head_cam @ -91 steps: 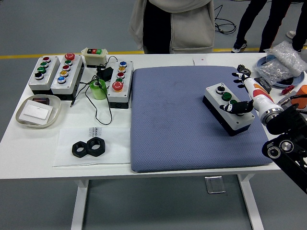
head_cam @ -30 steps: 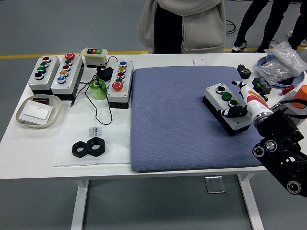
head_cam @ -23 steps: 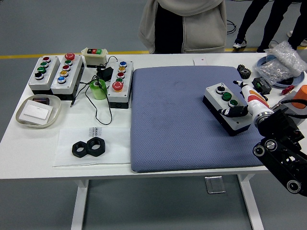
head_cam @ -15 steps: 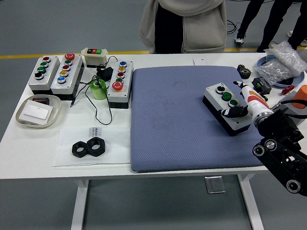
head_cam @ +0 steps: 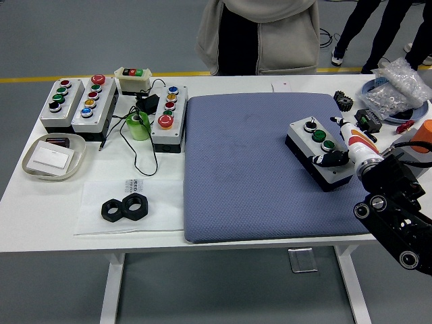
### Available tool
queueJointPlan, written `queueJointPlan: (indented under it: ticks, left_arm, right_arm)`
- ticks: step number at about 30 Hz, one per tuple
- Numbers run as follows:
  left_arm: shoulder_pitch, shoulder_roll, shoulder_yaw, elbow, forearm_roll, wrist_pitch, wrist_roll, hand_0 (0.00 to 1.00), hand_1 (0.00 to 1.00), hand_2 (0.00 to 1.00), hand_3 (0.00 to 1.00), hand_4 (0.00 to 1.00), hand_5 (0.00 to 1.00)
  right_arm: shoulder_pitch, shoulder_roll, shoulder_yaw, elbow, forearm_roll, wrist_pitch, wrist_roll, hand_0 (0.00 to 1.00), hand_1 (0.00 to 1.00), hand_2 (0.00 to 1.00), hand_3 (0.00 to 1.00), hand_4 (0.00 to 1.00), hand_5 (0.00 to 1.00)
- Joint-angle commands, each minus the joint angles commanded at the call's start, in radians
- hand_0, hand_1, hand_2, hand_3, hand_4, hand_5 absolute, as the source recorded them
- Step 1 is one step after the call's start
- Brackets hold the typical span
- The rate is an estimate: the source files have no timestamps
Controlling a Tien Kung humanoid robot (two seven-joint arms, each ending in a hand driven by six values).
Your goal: Pick up the button,place it on the desk,press the button,press the button
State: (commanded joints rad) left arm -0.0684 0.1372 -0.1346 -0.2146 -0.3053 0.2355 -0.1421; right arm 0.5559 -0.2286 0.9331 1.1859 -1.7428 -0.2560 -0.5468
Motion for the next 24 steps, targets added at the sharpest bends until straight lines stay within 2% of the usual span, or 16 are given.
queueJointPlan:
  ticks: [5,7,8,19,20,24]
  left_arm:
    - [0.008,0.001,-0.018,0.0,0.031,0.002,0.007,0.703,0.833,0.891,0.83,0.647,0.998]
    - [0.009,0.002,-0.016,0.0,0.029,0.002,0.007,0.703,0.833,0.891,0.83,0.647,0.998]
    - [0.009,0.002,-0.015,0.0,0.028,0.002,0.006,0.704,0.833,0.891,0.83,0.644,0.998]
    - [0.006,0.004,0.001,0.0,0.005,-0.001,0.0,0.703,0.833,0.891,0.83,0.644,0.998]
    - [0.006,0.004,0.001,0.0,0.004,-0.001,0.0,0.702,0.833,0.892,0.83,0.643,0.998]
    - [0.005,0.004,0.001,0.0,0.004,-0.001,0.0,0.702,0.833,0.892,0.83,0.643,0.998]
  right_arm:
    - [-0.005,0.003,-0.003,-0.013,0.001,0.004,-0.002,0.973,0.844,0.92,0.947,0.98,0.196]
    - [-0.006,0.005,-0.003,-0.02,0.0,0.006,-0.004,0.973,0.844,0.92,0.947,0.98,0.196]
    - [-0.006,0.005,-0.003,-0.021,0.0,0.006,-0.004,0.957,0.808,0.885,0.934,0.98,0.197]
    - [0.006,0.002,-0.006,-0.029,-0.018,0.003,-0.011,0.948,0.792,0.853,0.93,0.98,0.196]
    - [0.007,0.002,-0.007,-0.03,-0.018,0.004,-0.012,0.922,0.733,0.77,0.901,0.98,0.196]
    - [0.012,-0.001,-0.013,-0.034,-0.023,0.019,-0.015,0.922,0.733,0.77,0.901,0.98,0.196]
